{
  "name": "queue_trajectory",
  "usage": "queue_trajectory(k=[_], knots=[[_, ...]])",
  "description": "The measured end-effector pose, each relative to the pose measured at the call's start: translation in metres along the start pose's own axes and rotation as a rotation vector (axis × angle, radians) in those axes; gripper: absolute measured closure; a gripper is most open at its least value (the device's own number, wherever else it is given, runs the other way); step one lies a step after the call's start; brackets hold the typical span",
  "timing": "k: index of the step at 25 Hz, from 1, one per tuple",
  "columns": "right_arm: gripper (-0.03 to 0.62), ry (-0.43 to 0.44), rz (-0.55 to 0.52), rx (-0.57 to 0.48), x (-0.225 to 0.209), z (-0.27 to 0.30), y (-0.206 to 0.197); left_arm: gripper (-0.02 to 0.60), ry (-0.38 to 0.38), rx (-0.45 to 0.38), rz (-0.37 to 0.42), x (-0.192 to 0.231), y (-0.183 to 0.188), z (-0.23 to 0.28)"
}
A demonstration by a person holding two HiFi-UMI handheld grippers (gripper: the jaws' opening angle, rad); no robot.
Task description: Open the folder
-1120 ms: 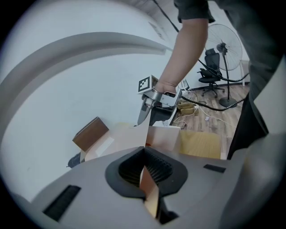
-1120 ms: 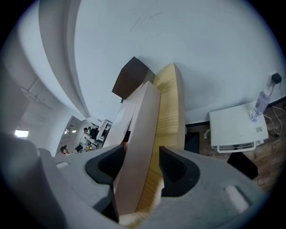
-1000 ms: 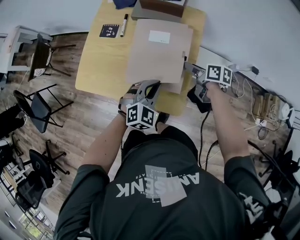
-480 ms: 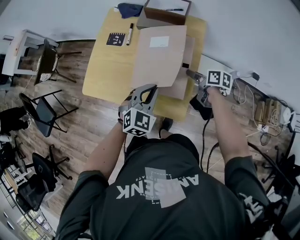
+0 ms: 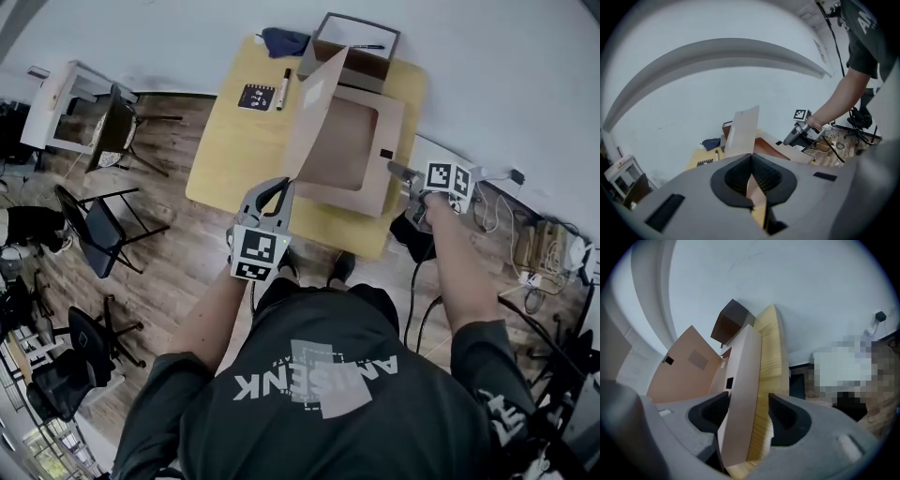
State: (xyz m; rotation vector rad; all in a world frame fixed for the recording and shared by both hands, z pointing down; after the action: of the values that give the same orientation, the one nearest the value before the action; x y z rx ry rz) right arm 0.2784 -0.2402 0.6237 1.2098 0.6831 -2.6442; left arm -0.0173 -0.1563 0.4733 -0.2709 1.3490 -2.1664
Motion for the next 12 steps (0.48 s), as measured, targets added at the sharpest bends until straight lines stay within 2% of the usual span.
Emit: queue_trajectory(k=[4,12], knots=[[0.330,-0.020,-0.008,0.005,0.001,0.000,0.003,0.578,0.068,-0.012,-0.102,0.032,-0.006,-0.009],[0.322,-0.091,0.012,-0.014,0.004,-0.002,-0.002,0.578,0.150,0.020,-0.231,0.085,-0.035,-0.025]])
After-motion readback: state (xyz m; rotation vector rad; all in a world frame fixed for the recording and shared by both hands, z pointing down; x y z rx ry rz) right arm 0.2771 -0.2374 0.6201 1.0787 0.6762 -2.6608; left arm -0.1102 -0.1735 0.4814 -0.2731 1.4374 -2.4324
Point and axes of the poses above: the fingertips, and each gripper's own axes: z forward along the fingers, x to its left, y out of its top, the point moved 5 cm from there along -z, backward along the fingers, and after that the axes turned 4 degrees about -z, right-handed, at the moved point
